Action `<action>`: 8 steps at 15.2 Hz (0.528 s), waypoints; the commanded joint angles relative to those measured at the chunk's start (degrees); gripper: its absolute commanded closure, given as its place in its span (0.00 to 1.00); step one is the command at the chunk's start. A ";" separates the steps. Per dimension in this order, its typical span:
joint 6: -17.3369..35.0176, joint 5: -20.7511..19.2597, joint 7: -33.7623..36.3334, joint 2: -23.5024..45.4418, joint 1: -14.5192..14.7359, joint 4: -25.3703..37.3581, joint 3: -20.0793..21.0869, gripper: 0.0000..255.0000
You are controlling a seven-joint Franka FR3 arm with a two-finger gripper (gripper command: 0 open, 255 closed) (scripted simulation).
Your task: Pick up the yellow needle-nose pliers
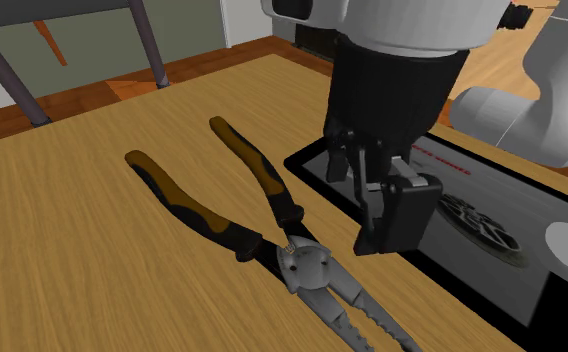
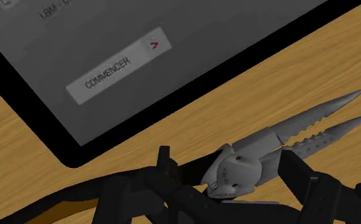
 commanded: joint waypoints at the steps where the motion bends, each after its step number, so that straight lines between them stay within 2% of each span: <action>1: -0.69 0.33 1.97 4.27 -0.77 4.52 -0.71 0.00; 7: -5.83 2.38 7.17 18.94 -3.40 22.86 -3.17 0.00; 8: -6.22 2.53 7.44 19.80 -3.59 24.02 -3.30 0.00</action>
